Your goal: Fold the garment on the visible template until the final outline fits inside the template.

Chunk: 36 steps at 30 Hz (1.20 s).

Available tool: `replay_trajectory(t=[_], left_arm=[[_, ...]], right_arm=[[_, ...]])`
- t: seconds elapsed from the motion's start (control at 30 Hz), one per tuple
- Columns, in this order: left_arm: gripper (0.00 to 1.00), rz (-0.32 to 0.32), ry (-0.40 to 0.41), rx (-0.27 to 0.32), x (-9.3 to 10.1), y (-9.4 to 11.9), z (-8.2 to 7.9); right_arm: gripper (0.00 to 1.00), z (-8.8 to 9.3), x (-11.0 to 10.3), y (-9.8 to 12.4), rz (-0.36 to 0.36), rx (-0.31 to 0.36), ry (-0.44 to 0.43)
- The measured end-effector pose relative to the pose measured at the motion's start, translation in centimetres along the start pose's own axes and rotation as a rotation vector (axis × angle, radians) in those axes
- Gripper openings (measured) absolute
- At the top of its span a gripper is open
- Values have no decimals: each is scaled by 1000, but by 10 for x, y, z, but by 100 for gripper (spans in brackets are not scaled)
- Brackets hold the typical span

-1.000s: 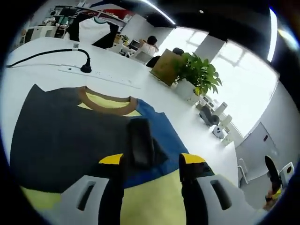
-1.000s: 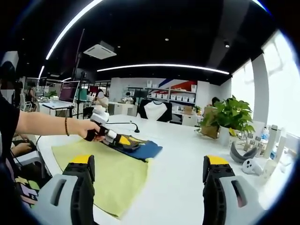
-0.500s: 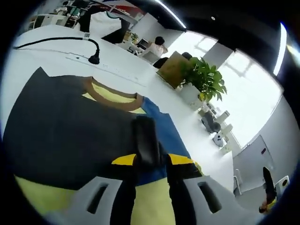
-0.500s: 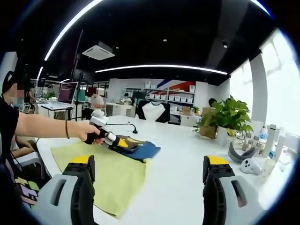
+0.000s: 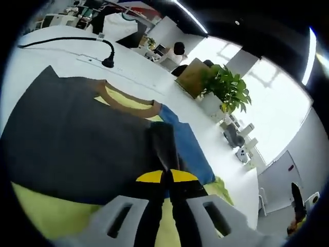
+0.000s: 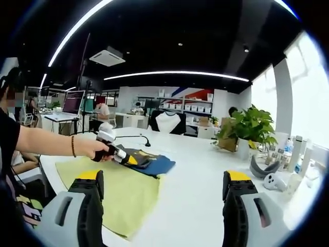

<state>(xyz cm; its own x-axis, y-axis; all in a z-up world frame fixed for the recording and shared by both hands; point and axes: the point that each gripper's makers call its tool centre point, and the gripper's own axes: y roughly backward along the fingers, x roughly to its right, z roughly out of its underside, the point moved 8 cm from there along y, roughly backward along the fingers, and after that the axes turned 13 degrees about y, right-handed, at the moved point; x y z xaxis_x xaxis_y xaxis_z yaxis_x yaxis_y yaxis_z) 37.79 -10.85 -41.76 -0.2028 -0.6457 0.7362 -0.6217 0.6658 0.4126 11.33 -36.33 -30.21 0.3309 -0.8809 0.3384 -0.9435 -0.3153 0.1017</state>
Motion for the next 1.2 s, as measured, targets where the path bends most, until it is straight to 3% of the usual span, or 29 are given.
replay_trajectory(t=[0.13,0.47,0.63,0.87,1.2], left_arm=[[3,23,10,-18,8,1,2],[3,35,-113,54,30,1,-7],[3,22,-256,103,40,-1,-13],[3,51,-307,114,54,-6,-13],[3,43,-480,122,68,-20,0]], right_arm=[[99,0,0,0,-3,1,4],[99,0,0,0,-5,-2,3],[99,0,2,0,4,-2,3],[99,0,3,0,1,-1,4],[99,1,4,0,4,-6,-3]])
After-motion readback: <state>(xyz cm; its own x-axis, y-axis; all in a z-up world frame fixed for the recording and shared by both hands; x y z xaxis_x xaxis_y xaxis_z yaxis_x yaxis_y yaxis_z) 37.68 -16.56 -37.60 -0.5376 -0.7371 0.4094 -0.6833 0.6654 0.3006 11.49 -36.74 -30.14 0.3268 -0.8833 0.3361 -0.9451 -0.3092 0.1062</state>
